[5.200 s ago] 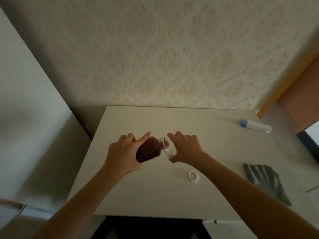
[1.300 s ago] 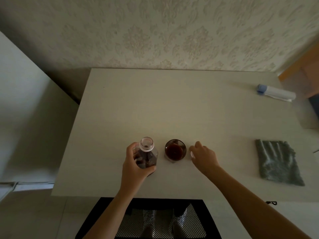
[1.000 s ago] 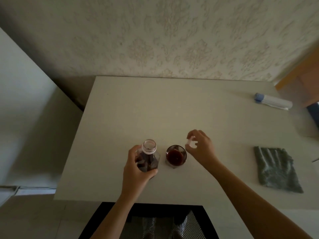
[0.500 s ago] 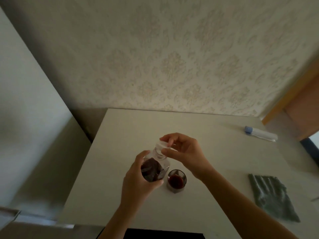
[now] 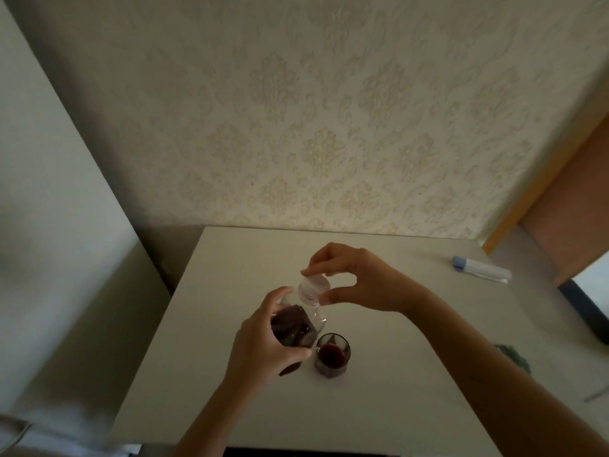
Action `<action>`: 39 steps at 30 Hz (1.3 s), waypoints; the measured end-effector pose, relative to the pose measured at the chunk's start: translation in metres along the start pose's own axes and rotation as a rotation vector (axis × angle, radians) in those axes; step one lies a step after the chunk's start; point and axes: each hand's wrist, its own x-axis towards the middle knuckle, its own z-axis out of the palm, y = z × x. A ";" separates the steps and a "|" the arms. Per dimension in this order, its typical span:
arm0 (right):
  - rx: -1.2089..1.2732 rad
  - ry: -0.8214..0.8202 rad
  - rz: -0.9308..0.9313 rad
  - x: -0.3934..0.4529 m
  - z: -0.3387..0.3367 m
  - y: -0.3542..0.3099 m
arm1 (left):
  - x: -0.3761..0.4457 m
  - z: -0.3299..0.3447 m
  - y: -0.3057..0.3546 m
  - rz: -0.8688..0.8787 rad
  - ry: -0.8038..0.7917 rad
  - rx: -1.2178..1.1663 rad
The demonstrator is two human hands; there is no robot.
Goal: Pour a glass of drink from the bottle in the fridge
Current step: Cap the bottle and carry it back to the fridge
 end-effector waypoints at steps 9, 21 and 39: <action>-0.139 -0.122 -0.025 -0.002 -0.020 -0.024 | 0.000 -0.008 0.006 0.019 -0.091 -0.044; -0.630 0.074 -0.063 -0.003 -0.009 -0.031 | 0.004 -0.011 0.018 0.023 -0.087 -0.102; -0.914 0.163 0.049 0.027 0.014 -0.040 | 0.009 -0.010 0.020 0.021 0.027 0.023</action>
